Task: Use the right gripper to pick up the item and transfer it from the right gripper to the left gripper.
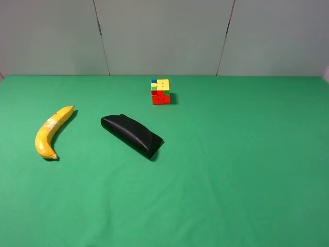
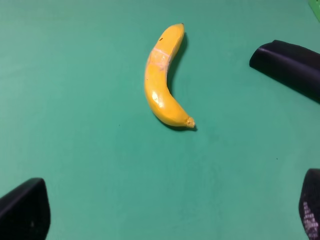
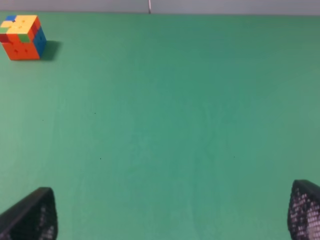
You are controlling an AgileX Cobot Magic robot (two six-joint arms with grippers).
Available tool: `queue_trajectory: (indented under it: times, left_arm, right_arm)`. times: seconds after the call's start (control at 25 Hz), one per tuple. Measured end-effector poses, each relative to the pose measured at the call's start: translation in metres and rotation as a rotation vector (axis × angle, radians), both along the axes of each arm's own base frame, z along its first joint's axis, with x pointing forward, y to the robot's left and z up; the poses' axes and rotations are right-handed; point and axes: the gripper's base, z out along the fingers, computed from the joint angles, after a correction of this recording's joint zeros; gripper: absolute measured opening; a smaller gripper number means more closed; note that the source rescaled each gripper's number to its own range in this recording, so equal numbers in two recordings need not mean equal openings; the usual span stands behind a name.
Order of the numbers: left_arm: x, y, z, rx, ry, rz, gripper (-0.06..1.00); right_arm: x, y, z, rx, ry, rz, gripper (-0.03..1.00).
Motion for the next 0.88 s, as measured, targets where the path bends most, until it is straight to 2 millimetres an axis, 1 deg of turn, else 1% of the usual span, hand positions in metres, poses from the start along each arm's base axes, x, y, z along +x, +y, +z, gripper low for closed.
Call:
queue_trajectory:
  times: [0.88]
  left_arm:
    - [0.0, 0.0007, 0.0001, 0.003, -0.001, -0.026, 1.0]
  right_arm:
    - [0.0, 0.0, 0.0, 0.004, 0.001, -0.002, 1.0]
